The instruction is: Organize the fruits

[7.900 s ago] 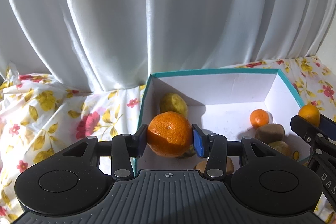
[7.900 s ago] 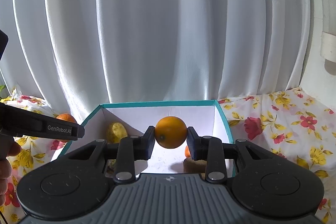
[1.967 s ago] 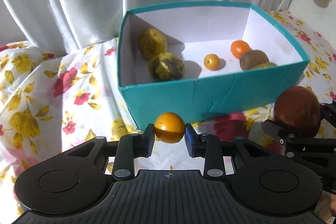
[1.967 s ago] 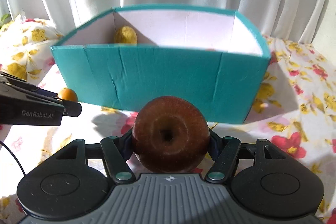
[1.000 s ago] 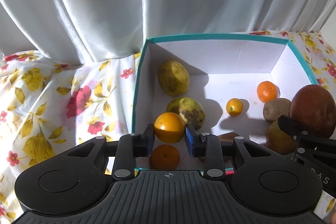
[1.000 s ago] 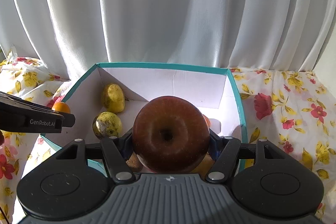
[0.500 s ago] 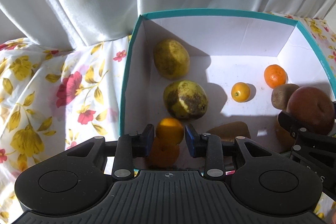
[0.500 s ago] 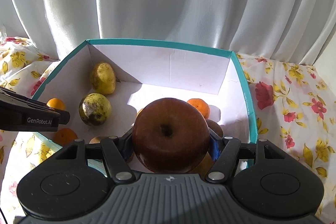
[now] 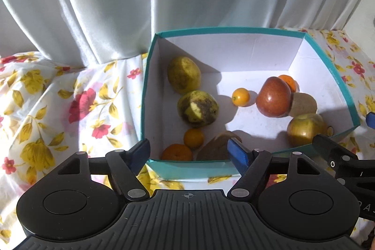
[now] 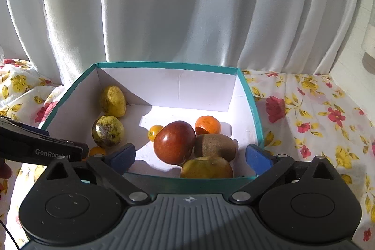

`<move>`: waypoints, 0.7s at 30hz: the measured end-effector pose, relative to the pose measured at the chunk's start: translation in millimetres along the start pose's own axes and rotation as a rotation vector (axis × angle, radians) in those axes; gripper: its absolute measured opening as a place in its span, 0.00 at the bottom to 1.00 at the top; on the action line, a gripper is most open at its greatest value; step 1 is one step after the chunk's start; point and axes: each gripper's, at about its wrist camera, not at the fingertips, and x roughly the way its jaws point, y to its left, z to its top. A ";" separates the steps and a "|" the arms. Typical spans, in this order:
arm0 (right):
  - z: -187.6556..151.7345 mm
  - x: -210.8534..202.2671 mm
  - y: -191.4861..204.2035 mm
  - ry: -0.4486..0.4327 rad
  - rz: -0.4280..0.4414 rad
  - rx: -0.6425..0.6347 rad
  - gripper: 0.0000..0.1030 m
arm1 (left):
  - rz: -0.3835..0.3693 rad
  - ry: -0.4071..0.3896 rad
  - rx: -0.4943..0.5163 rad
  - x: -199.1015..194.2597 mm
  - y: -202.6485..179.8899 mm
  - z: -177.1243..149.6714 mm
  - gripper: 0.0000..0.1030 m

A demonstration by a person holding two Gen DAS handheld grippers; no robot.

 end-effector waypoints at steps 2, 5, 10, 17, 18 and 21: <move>-3.9 -8.0 -1.7 0.013 -0.001 0.005 1.00 | 0.041 -0.017 0.009 -7.3 -2.2 -6.0 0.91; -10.2 -12.2 -2.8 0.073 -0.025 0.011 1.00 | 0.063 -0.006 0.053 -12.7 -9.6 -17.7 0.92; -22.2 8.3 -4.5 0.335 -0.007 -0.048 1.00 | 0.066 0.136 0.148 1.7 -29.7 -37.9 0.92; -22.8 23.4 -15.6 0.468 -0.017 -0.010 1.00 | 0.018 0.307 0.097 13.5 -30.0 -31.0 0.88; -18.8 24.7 -17.4 0.473 -0.011 0.002 1.00 | 0.024 0.307 0.084 12.4 -27.9 -27.3 0.88; -6.4 32.8 -17.0 0.495 -0.057 -0.005 1.00 | 0.034 0.314 0.025 11.5 -21.1 -14.3 0.89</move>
